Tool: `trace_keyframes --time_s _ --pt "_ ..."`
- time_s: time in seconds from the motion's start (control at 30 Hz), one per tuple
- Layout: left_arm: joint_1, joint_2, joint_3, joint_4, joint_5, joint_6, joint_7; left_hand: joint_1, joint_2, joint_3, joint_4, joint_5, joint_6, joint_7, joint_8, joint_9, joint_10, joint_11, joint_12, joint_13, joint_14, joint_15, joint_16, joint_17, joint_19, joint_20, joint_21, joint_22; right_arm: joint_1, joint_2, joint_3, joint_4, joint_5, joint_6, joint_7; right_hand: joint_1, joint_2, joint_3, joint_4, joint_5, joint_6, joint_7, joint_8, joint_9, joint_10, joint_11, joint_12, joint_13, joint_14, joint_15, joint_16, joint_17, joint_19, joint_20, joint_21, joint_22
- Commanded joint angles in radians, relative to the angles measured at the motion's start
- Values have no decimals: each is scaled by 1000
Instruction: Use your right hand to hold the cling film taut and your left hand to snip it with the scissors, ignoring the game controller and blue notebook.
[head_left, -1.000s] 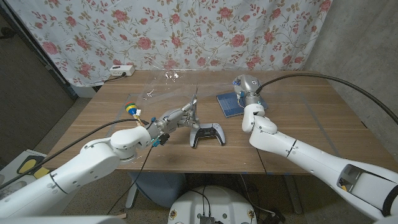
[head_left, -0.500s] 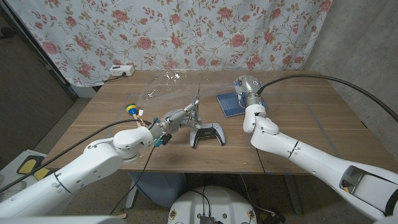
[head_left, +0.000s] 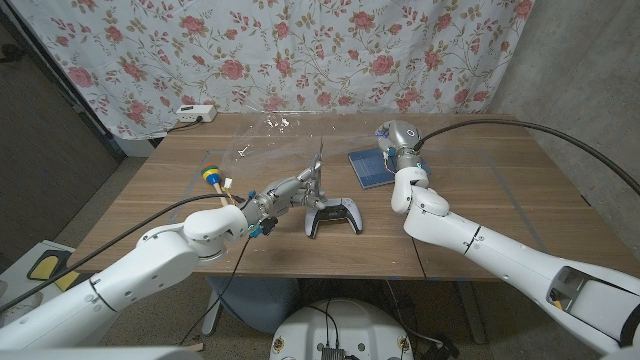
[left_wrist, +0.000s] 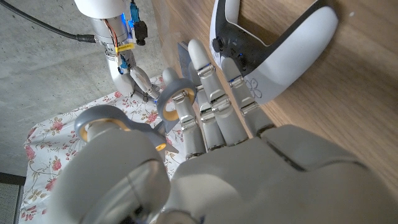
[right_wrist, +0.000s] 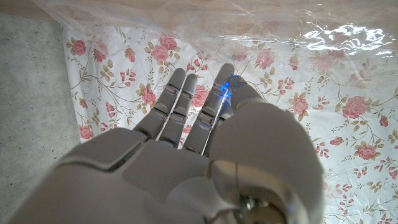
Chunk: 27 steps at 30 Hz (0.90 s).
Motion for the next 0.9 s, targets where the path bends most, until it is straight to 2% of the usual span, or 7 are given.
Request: trace_keyframes --time_s 0.03,0.9 --pt "-15 -3 10 13 -1 -3 -19 9 4 -10 -1 -1 2 5 -3 2 67 -59 -4 5 8 0 5 3 -1 -5 5 0 -4 -7 6 -1 5 12 -5 -1 -5 5 -2 5 10 1 -6 2 7 -4 7 0 9 -183 -4 3 -3 -2 8 0" --pt "-2 1 5 15 1 -18 -16 15 15 -16 3 -3 7 4 -8 3 71 -60 -9 5 8 0 5 1 -1 -5 6 1 -22 -29 2 -33 -8 18 -23 -3 -5 3 -3 12 12 -8 -18 4 3 -10 15 0 16 -185 -9 11 -7 -8 23 -4"
